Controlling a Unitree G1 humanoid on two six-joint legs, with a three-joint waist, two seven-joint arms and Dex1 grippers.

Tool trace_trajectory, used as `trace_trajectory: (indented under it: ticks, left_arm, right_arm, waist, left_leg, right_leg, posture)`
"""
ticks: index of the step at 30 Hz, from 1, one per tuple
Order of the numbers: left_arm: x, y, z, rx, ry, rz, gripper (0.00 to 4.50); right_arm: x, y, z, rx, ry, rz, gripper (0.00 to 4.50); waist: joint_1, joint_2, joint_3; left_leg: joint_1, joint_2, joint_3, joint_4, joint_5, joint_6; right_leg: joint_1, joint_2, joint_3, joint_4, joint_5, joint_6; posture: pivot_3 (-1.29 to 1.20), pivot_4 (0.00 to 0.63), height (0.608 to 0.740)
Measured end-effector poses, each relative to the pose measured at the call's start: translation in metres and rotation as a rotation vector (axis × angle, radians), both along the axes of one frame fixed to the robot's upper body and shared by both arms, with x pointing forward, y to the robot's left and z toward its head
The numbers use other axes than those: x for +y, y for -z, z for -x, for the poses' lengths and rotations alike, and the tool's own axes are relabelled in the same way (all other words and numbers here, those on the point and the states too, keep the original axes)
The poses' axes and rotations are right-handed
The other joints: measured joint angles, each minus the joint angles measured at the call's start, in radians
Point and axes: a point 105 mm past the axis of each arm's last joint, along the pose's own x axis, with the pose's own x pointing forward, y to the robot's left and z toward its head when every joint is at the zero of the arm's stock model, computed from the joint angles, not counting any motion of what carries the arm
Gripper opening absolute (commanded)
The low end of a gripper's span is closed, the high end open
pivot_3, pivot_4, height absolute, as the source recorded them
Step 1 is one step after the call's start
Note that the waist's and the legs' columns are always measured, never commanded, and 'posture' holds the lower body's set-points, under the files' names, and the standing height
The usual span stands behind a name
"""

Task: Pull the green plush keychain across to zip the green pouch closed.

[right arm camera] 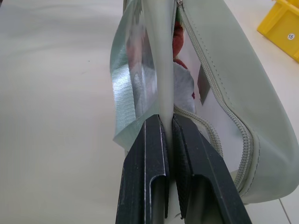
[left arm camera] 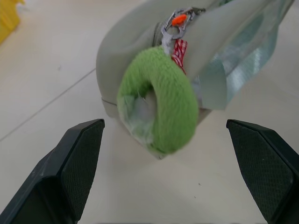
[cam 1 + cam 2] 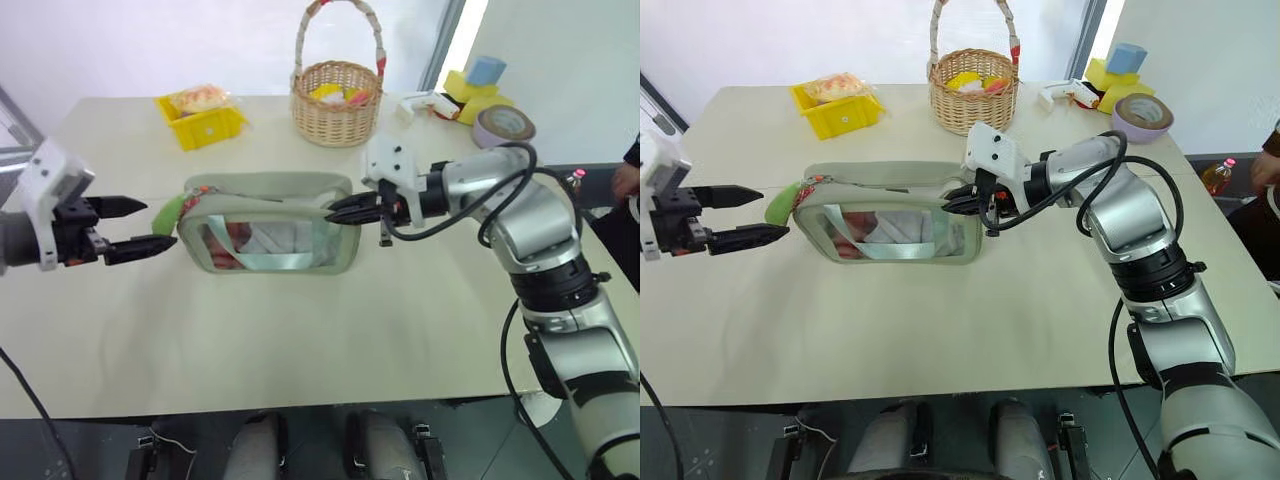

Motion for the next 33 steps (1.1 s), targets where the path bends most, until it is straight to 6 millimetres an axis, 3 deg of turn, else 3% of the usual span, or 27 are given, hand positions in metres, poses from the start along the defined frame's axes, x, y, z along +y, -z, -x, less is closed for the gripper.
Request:
trace_trajectory:
  ticks: [2,5,12,15,17,20,23,28,33]
  left_arm:
    - [0.000,-0.001,-0.007,-0.040,-0.028,0.025,4.50]
    - [0.001,0.000,-0.010,-0.047,-0.044,0.039,3.58]
    - [-0.002,-0.008,-0.011,-0.062,-0.005,0.046,0.02]
    - [-0.004,-0.015,-0.015,-0.071,0.021,0.036,0.02]
    - [-0.009,-0.031,-0.021,-0.108,0.047,0.047,0.02]
    - [-0.027,-0.058,-0.023,-0.182,0.127,0.035,0.02]
    - [-0.049,-0.068,-0.026,-0.216,0.218,0.039,0.02]
    - [-0.088,-0.053,-0.035,-0.192,0.356,0.043,0.02]
    - [-0.110,-0.040,-0.040,-0.187,0.416,0.042,0.02]
  right_arm:
    - [0.001,0.000,0.001,0.001,-0.003,-0.002,0.02]
    - [0.002,0.000,0.002,-0.002,-0.008,-0.003,0.00]
    - [0.003,-0.001,0.001,-0.008,0.002,-0.010,0.00]
    - [0.004,-0.001,0.000,-0.008,0.001,-0.014,0.00]
    - [0.005,0.000,-0.002,-0.011,0.004,-0.019,0.00]
    - [0.007,0.000,-0.003,-0.018,0.000,-0.028,0.00]
    - [0.009,0.000,-0.006,-0.022,0.001,-0.032,0.00]
    - [0.017,0.000,-0.007,-0.047,-0.013,-0.035,0.00]
    - [0.020,-0.001,-0.009,-0.051,-0.010,-0.036,0.00]
  waist:
    - [0.001,0.000,0.000]
    - [-0.002,0.000,0.000]
    - [0.000,0.000,0.000]
    - [0.000,0.000,0.000]
    - [0.002,0.000,0.000]
    - [0.002,0.000,0.000]
    - [0.002,0.000,0.000]
    - [-0.004,0.000,0.000]
    - [0.000,0.000,0.000]
  left_leg:
    - [0.000,0.000,0.000,0.000,0.000,0.000]
    - [0.000,0.000,0.000,0.000,0.000,0.000]
    - [0.000,0.000,0.000,0.000,0.000,0.000]
    - [0.000,0.000,0.000,0.001,0.000,0.000]
    - [0.000,0.000,0.000,0.001,0.000,0.000]
    - [0.000,-0.001,0.000,0.002,0.000,0.001]
    - [0.000,-0.001,0.000,0.002,0.000,0.001]
    - [0.000,0.000,-0.001,0.003,-0.001,0.001]
    - [0.000,0.000,-0.001,0.003,0.000,0.001]
  right_leg:
    - [0.000,0.000,0.000,0.000,0.000,0.000]
    - [0.000,0.000,0.000,0.000,0.000,0.000]
    - [0.000,0.000,0.000,0.000,0.000,0.000]
    - [0.000,0.000,0.000,0.000,0.000,0.000]
    - [0.000,0.001,0.000,0.000,0.000,0.000]
    - [0.001,0.001,0.000,0.000,0.000,0.000]
    - [0.001,0.001,0.000,0.001,0.000,0.000]
    - [0.001,0.002,0.000,0.002,0.000,0.000]
    - [0.001,0.002,0.000,0.002,0.000,0.000]
  posture:
    - [0.00,0.150,0.739]
    - [0.00,0.150,0.739]
    - [0.00,0.150,0.739]
    - [0.00,0.150,0.739]
    - [0.00,0.150,0.739]
    - [0.00,0.150,0.739]
    - [0.00,0.150,0.739]
    - [0.00,0.150,0.739]
    - [0.00,0.150,0.739]
